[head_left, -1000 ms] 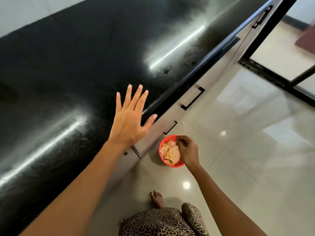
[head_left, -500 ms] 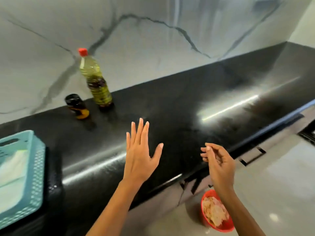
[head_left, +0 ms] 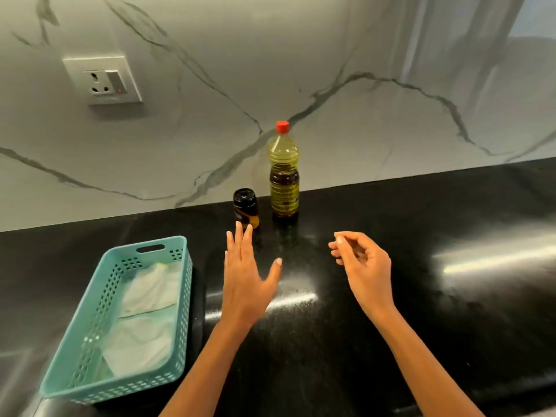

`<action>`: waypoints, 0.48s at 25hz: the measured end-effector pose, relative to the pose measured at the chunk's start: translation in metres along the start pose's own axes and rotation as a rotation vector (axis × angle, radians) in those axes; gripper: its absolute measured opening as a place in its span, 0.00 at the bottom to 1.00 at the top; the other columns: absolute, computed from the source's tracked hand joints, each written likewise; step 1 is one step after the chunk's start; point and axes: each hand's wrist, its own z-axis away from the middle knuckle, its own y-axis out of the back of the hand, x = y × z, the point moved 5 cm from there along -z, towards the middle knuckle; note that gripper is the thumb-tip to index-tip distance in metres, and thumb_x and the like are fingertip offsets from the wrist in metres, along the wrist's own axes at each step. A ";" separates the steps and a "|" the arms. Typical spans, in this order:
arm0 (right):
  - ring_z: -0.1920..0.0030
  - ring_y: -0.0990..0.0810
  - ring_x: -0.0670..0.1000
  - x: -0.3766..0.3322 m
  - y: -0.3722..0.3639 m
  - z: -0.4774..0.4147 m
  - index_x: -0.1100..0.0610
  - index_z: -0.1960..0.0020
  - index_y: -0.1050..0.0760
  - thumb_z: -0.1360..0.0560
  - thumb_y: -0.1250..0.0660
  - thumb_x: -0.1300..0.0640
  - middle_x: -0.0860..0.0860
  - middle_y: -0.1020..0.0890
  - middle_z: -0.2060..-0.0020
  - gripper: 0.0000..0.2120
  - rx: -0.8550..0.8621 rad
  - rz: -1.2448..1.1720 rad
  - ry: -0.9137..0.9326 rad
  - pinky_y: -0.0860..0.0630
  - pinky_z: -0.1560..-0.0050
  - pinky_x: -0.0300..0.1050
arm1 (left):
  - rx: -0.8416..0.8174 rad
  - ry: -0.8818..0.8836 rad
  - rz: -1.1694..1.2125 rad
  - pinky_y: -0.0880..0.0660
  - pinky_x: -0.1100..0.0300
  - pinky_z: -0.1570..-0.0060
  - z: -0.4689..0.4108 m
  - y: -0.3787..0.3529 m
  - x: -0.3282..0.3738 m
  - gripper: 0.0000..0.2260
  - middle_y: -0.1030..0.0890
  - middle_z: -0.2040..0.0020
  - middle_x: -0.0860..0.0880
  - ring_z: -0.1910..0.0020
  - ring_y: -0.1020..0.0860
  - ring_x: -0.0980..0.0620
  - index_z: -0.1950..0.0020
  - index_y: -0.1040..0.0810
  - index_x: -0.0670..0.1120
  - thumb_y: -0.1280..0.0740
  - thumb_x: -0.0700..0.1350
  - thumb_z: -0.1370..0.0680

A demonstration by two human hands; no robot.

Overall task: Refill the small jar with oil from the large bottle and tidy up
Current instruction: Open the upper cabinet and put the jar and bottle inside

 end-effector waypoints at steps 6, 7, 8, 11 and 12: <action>0.42 0.25 0.47 0.000 -0.071 -0.099 0.55 0.38 0.29 0.28 0.30 0.51 0.48 0.22 0.44 0.21 -0.172 0.201 0.072 0.27 0.42 0.42 | 0.046 0.128 0.029 0.50 0.50 0.27 -0.077 0.006 -0.034 0.36 0.55 0.23 0.51 0.25 0.60 0.53 0.24 0.52 0.48 0.34 0.52 0.25; 0.37 0.29 0.48 0.005 -0.082 -0.119 0.56 0.33 0.33 0.29 0.29 0.49 0.50 0.26 0.38 0.28 -0.211 0.260 0.062 0.31 0.38 0.43 | 0.043 0.167 0.029 0.50 0.51 0.27 -0.092 0.004 -0.039 0.37 0.55 0.23 0.51 0.25 0.59 0.51 0.24 0.53 0.48 0.34 0.52 0.25; 0.33 0.33 0.50 0.010 -0.093 -0.137 0.57 0.29 0.39 0.30 0.28 0.47 0.52 0.31 0.32 0.35 -0.250 0.311 0.047 0.35 0.36 0.43 | 0.034 0.198 0.027 0.50 0.51 0.28 -0.106 0.001 -0.043 0.37 0.55 0.23 0.50 0.25 0.59 0.50 0.24 0.53 0.47 0.33 0.52 0.25; 0.27 0.43 0.54 0.032 -0.124 -0.183 0.57 0.25 0.52 0.35 0.25 0.44 0.55 0.44 0.26 0.50 -0.315 0.363 -0.029 0.41 0.30 0.50 | -0.008 0.273 0.026 0.51 0.51 0.28 -0.146 -0.015 -0.059 0.41 0.54 0.23 0.47 0.25 0.59 0.47 0.24 0.54 0.45 0.31 0.52 0.27; 0.26 0.45 0.55 0.043 -0.133 -0.194 0.57 0.25 0.54 0.36 0.25 0.44 0.55 0.46 0.25 0.53 -0.317 0.356 -0.066 0.42 0.29 0.52 | -0.014 0.315 0.039 0.51 0.51 0.28 -0.158 -0.023 -0.067 0.42 0.53 0.23 0.46 0.25 0.58 0.46 0.24 0.55 0.44 0.30 0.52 0.27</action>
